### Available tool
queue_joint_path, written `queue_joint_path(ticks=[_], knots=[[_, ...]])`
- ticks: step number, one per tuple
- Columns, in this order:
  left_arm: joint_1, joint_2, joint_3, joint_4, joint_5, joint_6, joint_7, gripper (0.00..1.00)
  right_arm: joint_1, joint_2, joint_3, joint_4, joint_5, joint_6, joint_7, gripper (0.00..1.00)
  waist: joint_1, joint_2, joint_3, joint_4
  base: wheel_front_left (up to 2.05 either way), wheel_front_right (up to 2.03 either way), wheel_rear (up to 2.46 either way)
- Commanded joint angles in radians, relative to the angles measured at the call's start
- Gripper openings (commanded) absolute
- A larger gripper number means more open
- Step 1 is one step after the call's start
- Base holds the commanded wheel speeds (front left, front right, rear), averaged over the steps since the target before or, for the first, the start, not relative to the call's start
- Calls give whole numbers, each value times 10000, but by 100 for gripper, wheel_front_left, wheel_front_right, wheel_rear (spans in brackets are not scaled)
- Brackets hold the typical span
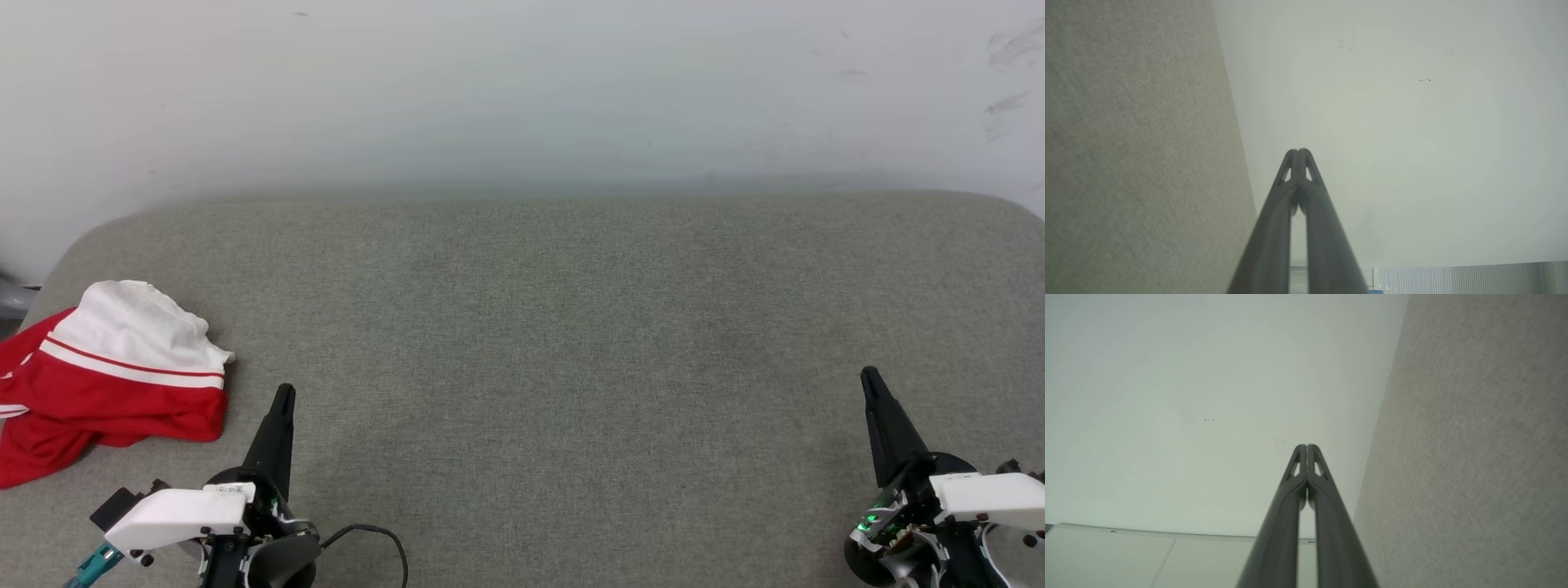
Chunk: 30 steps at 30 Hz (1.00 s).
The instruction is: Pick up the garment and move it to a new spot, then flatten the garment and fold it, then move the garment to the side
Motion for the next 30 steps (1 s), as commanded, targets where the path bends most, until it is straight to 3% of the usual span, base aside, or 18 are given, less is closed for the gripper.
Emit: queue_joint_path(ticks=[1,20,26,30], knots=[[0,0,-2,0,1,0,-1,100,0,0,2,0,-1,0,-1,100,0,-1,0,0,0,0,0],[513,-30,-245,137,378,4,-702,100,285,9,194,305,-1051,-2,-699,100,0,-1,16,-28,0,0,0],[596,-27,-5,51,1025,2,-969,100,259,9,99,264,-1907,-2,-967,100,0,-1,9,-34,0,0,0],[650,-24,238,-151,1748,0,-1221,100,201,7,-2,-65,-3174,-2,-1217,100,0,-1,1,-38,0,0,0]])
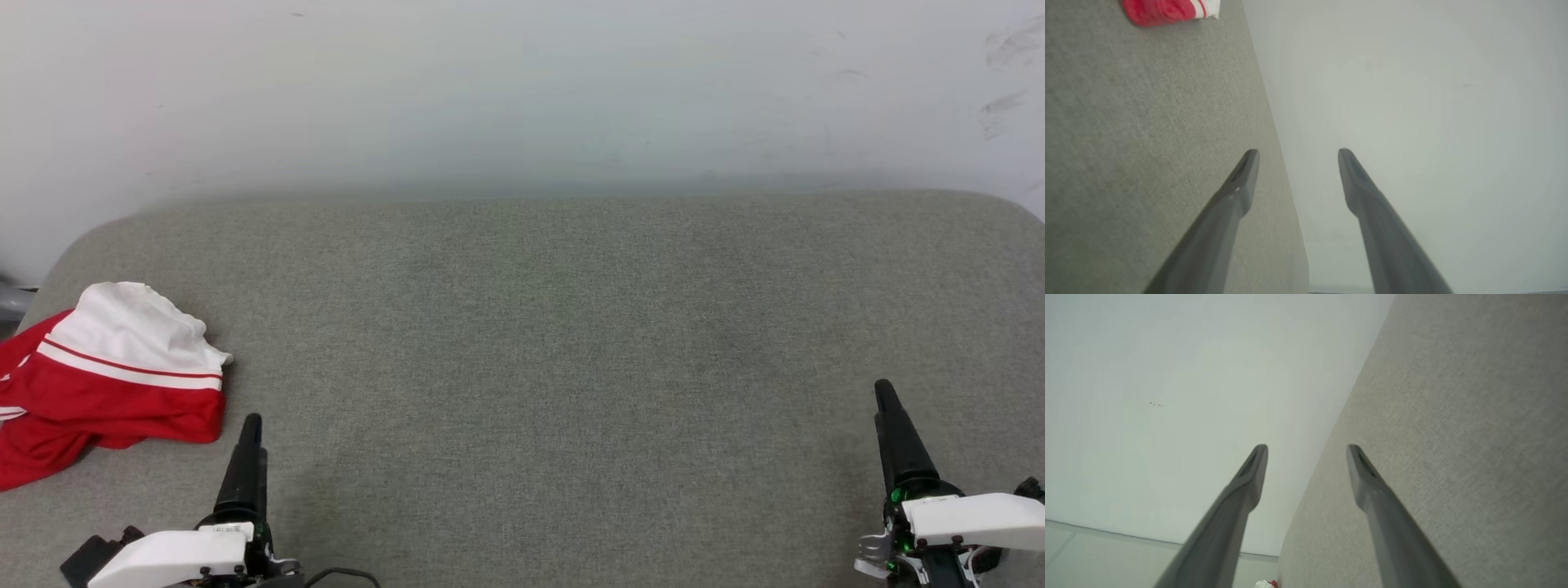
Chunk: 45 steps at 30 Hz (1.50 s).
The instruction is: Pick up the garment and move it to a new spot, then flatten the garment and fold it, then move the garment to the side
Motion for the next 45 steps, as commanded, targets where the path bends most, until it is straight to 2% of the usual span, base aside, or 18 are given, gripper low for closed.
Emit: queue_joint_path(ticks=[1,12,17,25,32,41,45], knots=[[-68,28,156,-235,249,-12,-103,100,-230,-19,-63,-267,-428,0,-102,100,0,0,-1,0,0,0,0],[-89,32,804,-1068,2290,-16,-517,100,-293,-20,113,-1056,-3558,0,-516,100,0,0,30,-5,0,0,0],[3,35,626,-1690,3295,-18,-692,100,-349,-21,288,-1591,-5061,0,-692,100,0,0,64,-13,0,0,0],[175,37,187,-2668,5671,0,-953,100,-340,-21,612,-1998,-7155,0,-952,100,0,0,98,-36,0,0,0],[347,39,-490,-3174,7443,226,-1166,100,-349,-21,710,-2258,-8680,0,-1169,100,0,0,130,-52,0,0,0],[480,43,-1231,-3465,9327,735,-1419,100,-304,-21,769,-2351,-10164,0,-1417,100,0,0,167,-35,0,0,0],[522,245,-1712,-3421,10122,968,-1528,100,-310,-21,731,-2299,-10750,0,-1526,100,0,0,181,-43,0,0,0]])
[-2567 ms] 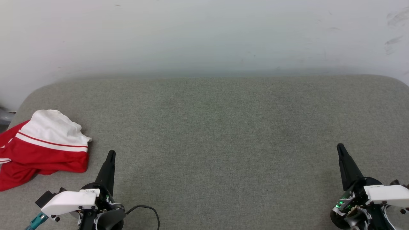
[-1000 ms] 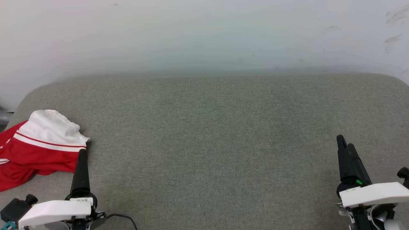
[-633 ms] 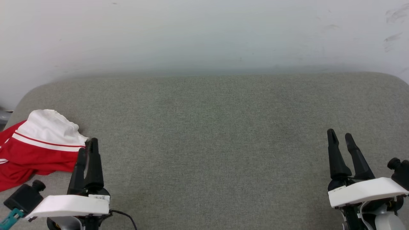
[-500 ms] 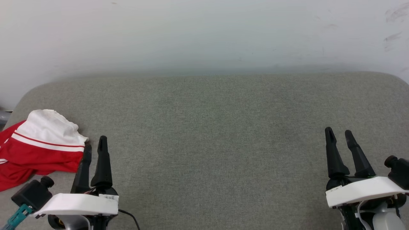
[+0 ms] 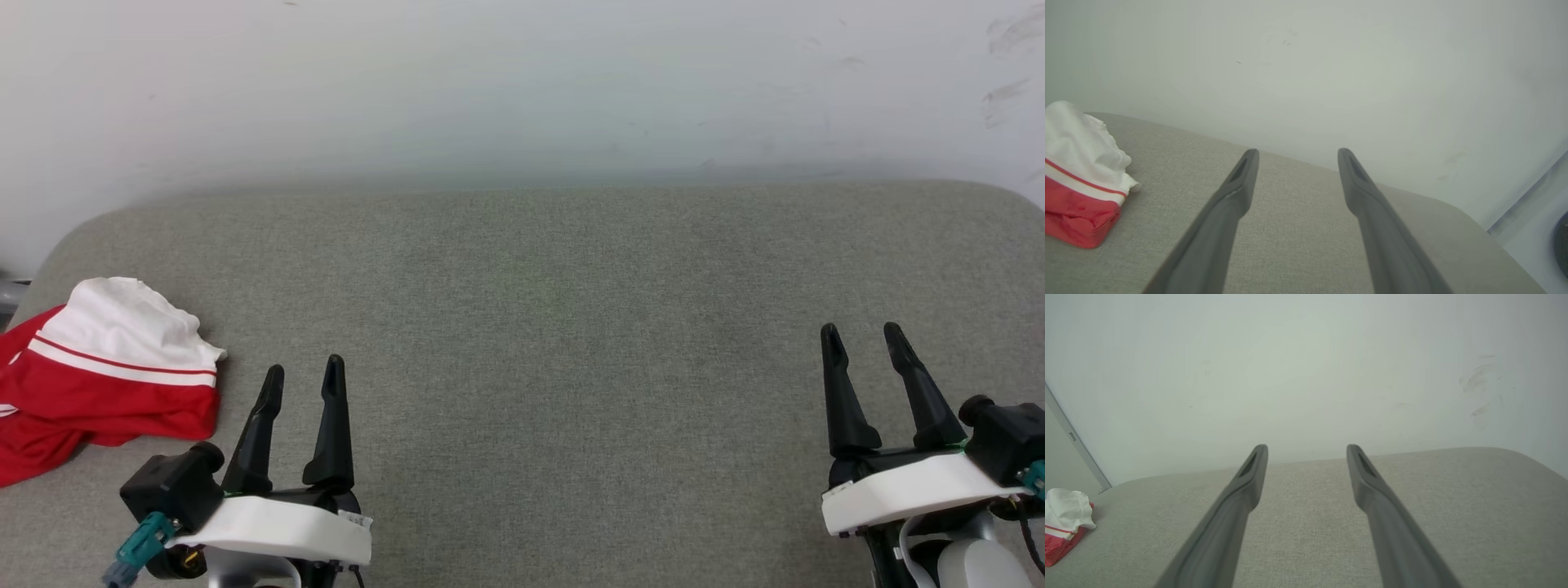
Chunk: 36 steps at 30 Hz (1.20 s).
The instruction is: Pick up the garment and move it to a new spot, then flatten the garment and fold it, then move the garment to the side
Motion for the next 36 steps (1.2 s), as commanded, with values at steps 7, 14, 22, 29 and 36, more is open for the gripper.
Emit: queue_joint_path(ticks=[7,14,22,29,36], knots=[[20,326,-503,-10,883,596,-260,100,-224,-19,11,-32,-1190,0,-272,100,0,-1,22,-32,0,0,0],[27,573,-913,35,1542,1046,-398,100,-252,-19,59,-77,-1930,-1,-405,100,0,-1,35,-68,0,0,0],[19,876,-1561,117,2165,1372,-578,100,-267,-18,182,-178,-2855,-1,-592,100,0,-1,43,-83,0,0,0],[239,424,-956,-47,1734,893,-732,100,-196,-18,269,-239,-2617,-1,-735,100,0,-1,55,-92,0,0,0],[435,-6,-6,19,1933,-25,-873,100,-47,-16,320,238,-1012,-1,-868,100,0,-1,77,-115,0,0,0]])
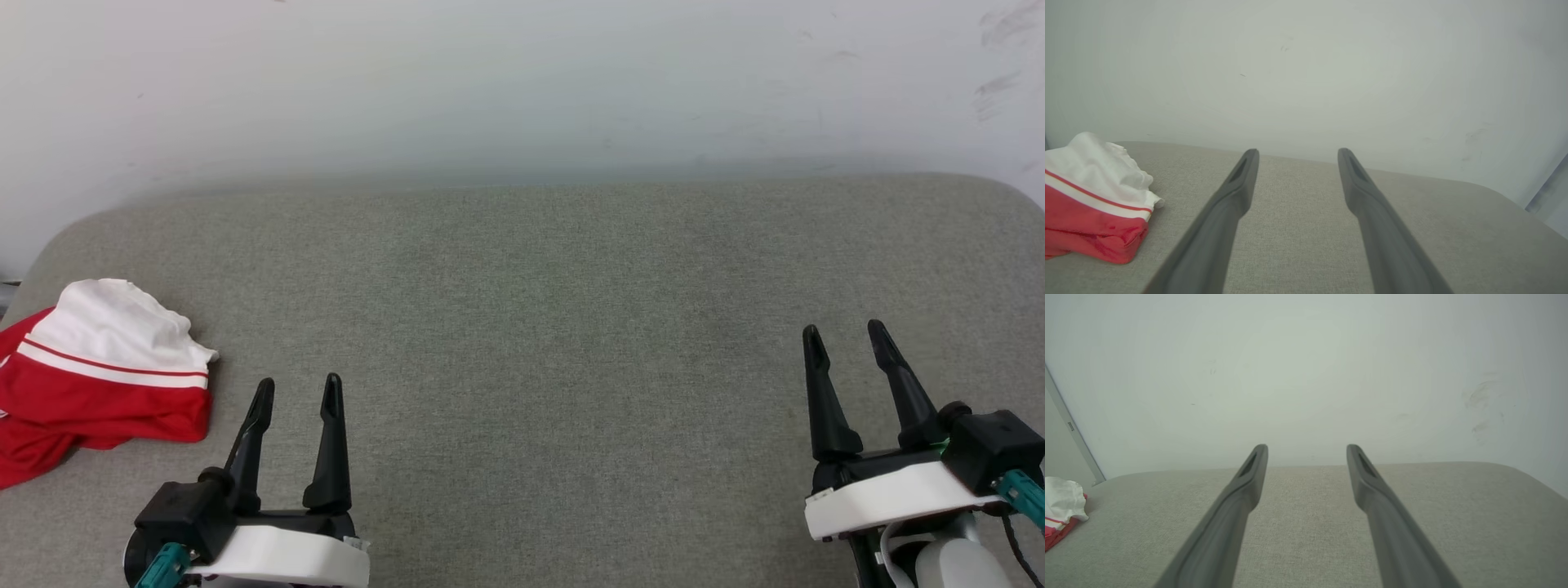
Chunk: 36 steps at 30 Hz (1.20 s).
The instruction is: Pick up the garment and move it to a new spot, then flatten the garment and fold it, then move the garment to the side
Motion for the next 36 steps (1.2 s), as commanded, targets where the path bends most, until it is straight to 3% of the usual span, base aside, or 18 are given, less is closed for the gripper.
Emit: queue_joint_path(ticks=[1,7,16,28,36], knots=[[78,-16,95,-26,155,-97,-90,100,33,-10,49,25,116,-3,-67,100,0,0,-2,-6,0,0,0],[174,-97,276,46,735,-435,-205,100,-24,-8,107,378,321,-3,-187,100,0,0,7,-36,0,0,0],[290,-99,18,203,1338,-464,-352,100,-118,-9,121,424,-373,-3,-337,100,0,0,20,-39,0,0,0],[241,-99,143,548,680,-552,-398,100,11,-7,253,539,-312,-3,-388,100,0,0,-30,42,0,0,0],[106,-101,334,591,665,-559,-398,100,101,-5,439,524,-187,-3,-383,100,0,0,62,600,0,0,0]])
